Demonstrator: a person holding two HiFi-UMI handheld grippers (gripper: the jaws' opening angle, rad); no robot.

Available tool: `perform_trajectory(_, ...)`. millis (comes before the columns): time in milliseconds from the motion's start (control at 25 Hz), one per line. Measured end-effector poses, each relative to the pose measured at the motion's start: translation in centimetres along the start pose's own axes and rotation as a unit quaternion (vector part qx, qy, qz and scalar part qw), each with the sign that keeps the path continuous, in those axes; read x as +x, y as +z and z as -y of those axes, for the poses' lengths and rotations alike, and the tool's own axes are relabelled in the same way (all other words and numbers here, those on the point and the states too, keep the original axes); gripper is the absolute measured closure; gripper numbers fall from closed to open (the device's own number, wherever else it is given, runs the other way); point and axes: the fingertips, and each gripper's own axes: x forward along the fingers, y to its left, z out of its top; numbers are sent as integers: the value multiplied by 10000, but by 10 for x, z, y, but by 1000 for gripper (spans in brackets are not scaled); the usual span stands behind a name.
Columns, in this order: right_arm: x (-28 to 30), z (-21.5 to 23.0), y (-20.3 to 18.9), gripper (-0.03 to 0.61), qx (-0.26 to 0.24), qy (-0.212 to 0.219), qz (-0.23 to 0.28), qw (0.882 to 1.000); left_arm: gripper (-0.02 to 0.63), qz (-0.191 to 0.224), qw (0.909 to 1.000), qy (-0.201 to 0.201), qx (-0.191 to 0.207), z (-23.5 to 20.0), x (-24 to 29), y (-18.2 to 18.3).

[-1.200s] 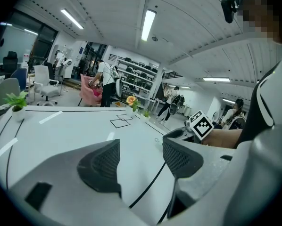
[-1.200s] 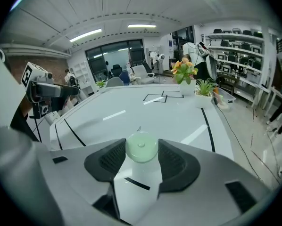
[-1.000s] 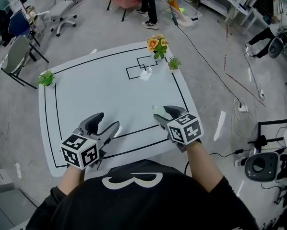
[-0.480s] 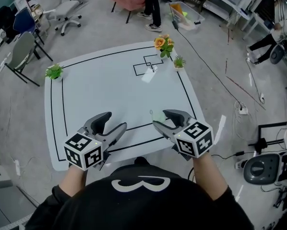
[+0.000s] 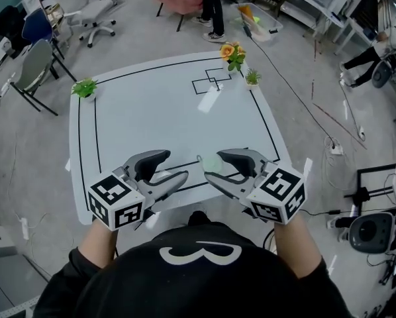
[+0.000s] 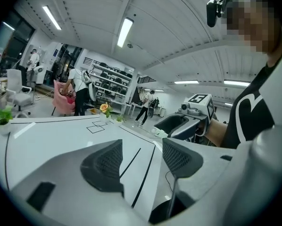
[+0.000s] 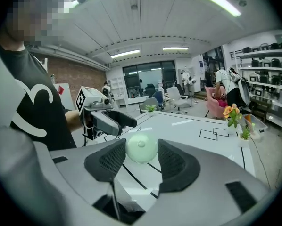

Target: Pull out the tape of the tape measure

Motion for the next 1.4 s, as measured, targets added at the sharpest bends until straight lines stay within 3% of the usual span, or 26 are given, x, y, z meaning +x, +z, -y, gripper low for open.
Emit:
perform_trajectory(480,14,-73,12,359,-503,560,106,9971,359,117,9933,-833,795,39,-42,0)
perform_trajectory(680,18,-94,17,359,-757,784,42,9940,410,64,9849,-1260,1184,54,-60,-1)
perform_trajectory(800,23,-104,21,359,-839,846,5,9929,484,-71,9797,-1451,1382,59,-67,-4)
perform_trajectory(920,29,-108,19,359,-816,855,-104,9929,515,-123,9783,-1452,1471,59,-74,-9)
perform_trajectory(1120,40,-109,21,359,-824,880,-106,9926,573,21,9834,-1208,1355,46,-86,-7)
perform_trajectory(1400,61,-110,28,359,-743,951,-128,9926,600,99,9887,-922,1174,32,-97,-9)
